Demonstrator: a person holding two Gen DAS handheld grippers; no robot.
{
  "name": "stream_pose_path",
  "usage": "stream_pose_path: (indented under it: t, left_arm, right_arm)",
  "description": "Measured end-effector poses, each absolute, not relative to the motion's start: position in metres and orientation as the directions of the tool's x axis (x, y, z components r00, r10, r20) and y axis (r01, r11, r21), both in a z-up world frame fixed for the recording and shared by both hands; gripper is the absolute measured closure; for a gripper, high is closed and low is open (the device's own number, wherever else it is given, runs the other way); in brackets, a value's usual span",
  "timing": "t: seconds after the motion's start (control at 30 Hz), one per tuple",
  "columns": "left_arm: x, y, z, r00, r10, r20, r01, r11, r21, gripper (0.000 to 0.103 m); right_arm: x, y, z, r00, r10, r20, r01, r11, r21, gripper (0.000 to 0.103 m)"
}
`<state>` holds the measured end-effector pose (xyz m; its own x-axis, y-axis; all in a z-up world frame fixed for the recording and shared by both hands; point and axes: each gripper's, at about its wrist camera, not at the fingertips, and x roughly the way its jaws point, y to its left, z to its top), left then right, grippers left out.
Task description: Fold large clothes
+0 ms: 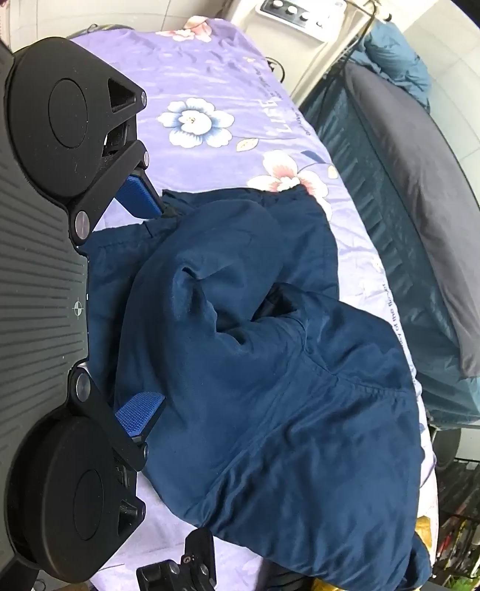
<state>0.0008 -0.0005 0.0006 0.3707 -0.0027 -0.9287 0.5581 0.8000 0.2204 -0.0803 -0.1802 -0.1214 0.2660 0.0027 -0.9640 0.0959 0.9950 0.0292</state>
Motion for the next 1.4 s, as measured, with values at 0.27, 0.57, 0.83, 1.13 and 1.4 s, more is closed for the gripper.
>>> stream_pose_path:
  t: [0.27, 0.57, 0.83, 1.13, 1.4]
  left_arm:
    - [0.007, 0.001, -0.004, 0.388, 0.004, -0.922, 0.524, 0.822, 0.225, 0.000]
    - [0.004, 0.008, 0.001, 0.396, 0.013, -0.918, 0.523, 0.819, 0.237, 0.000]
    - [0.003, 0.011, 0.000, 0.400, -0.010, -0.916, 0.519, 0.827, 0.218, 0.000]
    - [0.004, 0.014, -0.003, 0.395, 0.000, -0.919, 0.519, 0.825, 0.223, 0.000]
    - [0.005, 0.017, -0.005, 0.394, 0.025, -0.919, 0.511, 0.825, 0.241, 0.000]
  right_arm:
    - [-0.079, -0.181, -0.121, 0.298, 0.020, -0.954, 0.108, 0.993, 0.054, 0.002]
    - [-0.083, -0.184, -0.125, 0.285, 0.004, -0.959, 0.124, 0.991, 0.041, 0.002]
    - [-0.085, -0.182, -0.128, 0.320, -0.033, -0.947, 0.128, 0.992, 0.009, 0.002]
    - [-0.085, -0.181, -0.130, 0.300, -0.030, -0.954, 0.127, 0.992, 0.008, 0.002]
    - [-0.085, -0.179, -0.131, 0.308, -0.044, -0.950, 0.136, 0.991, -0.001, 0.002]
